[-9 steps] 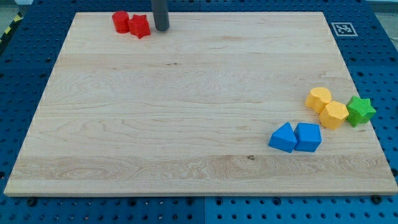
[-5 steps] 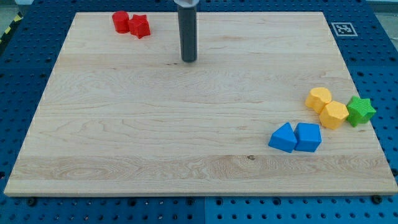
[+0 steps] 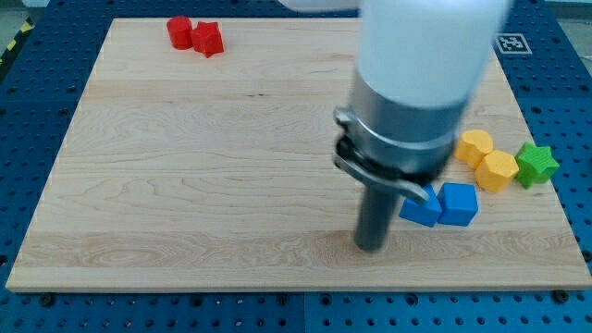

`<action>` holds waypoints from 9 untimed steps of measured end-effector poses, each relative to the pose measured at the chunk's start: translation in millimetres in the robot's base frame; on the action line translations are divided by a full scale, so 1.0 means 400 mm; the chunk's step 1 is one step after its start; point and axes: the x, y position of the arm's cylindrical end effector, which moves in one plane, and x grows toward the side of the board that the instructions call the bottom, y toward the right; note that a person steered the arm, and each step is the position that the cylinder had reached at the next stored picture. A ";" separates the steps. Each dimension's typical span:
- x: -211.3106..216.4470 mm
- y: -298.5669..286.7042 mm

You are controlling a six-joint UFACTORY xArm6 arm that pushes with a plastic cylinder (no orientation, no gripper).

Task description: Move the green star towards the center right of the board

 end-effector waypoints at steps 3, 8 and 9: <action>0.053 0.466; -0.038 0.450; -0.044 0.450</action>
